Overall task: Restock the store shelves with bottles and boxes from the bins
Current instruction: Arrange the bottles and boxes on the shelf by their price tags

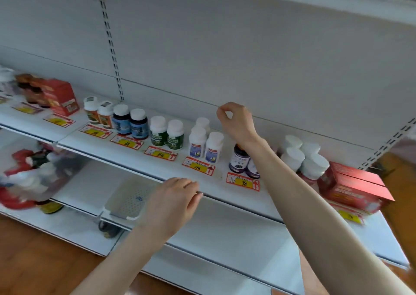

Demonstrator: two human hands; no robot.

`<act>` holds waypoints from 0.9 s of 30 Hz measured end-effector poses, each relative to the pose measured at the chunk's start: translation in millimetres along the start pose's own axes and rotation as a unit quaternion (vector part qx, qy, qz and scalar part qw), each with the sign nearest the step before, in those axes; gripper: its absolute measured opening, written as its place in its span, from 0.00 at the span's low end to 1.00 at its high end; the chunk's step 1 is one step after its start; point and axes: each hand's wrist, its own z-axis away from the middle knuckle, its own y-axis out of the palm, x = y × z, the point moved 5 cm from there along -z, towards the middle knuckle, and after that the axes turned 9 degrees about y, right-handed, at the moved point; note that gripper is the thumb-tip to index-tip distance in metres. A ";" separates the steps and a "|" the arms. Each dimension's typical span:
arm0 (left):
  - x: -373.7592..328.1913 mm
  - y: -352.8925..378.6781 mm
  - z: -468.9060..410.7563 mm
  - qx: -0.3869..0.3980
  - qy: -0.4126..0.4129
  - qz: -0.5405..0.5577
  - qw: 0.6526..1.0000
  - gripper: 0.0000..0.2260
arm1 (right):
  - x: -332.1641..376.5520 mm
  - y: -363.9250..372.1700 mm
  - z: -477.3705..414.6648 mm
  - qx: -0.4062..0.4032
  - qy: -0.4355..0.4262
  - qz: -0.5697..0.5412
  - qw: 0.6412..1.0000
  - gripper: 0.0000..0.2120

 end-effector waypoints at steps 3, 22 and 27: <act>57.2 -30.7 44.3 0.003 -0.041 -0.022 0.999 0.13 | 59.3 55.1 5.3 0.034 -0.023 -0.010 0.999 0.12; 325.1 -166.5 299.0 0.021 -0.342 -0.137 0.929 0.15 | 351.7 427.2 52.8 0.269 -0.197 -0.031 0.942 0.10; 411.0 -184.2 335.9 0.029 -0.389 -0.154 0.908 0.16 | 403.8 533.1 50.0 0.343 -0.218 -0.020 0.914 0.13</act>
